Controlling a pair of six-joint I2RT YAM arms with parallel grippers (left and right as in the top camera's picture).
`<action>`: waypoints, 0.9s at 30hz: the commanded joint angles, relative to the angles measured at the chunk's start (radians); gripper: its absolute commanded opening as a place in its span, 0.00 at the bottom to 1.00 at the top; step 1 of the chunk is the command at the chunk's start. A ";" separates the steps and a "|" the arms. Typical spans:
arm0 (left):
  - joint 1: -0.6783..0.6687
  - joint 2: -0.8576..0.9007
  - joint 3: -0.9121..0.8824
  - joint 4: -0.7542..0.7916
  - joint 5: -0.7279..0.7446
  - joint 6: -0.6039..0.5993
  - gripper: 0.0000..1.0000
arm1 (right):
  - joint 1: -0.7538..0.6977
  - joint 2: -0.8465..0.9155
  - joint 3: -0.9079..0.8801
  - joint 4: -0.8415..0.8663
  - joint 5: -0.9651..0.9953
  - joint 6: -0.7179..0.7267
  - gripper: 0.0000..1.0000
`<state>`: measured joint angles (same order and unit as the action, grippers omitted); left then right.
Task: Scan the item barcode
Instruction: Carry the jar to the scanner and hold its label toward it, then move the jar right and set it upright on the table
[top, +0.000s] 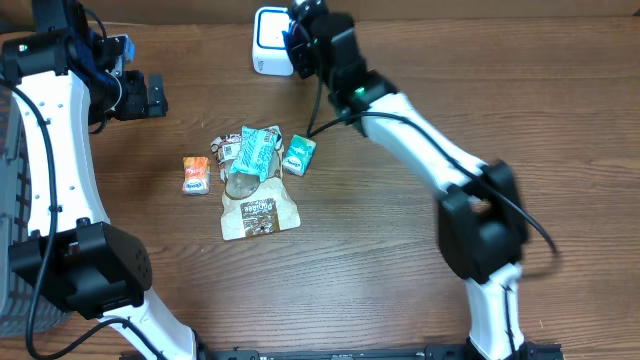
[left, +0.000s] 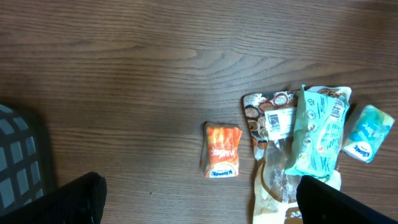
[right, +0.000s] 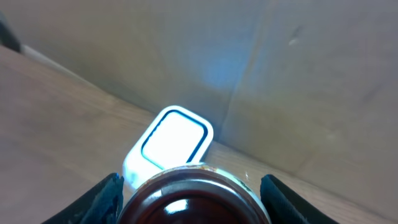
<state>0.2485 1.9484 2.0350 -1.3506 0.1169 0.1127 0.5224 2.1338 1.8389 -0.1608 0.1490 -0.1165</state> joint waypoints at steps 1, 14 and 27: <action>-0.007 -0.016 -0.005 0.001 0.006 0.022 1.00 | -0.024 -0.222 0.028 -0.179 -0.020 0.122 0.14; -0.007 -0.016 -0.005 0.001 0.006 0.022 1.00 | -0.199 -0.275 -0.034 -0.877 -0.020 0.327 0.15; -0.007 -0.016 -0.005 0.001 0.007 0.022 1.00 | -0.311 -0.274 -0.406 -0.497 -0.020 0.326 0.16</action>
<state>0.2485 1.9484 2.0350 -1.3499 0.1165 0.1127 0.2092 1.8694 1.4677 -0.6834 0.1307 0.1997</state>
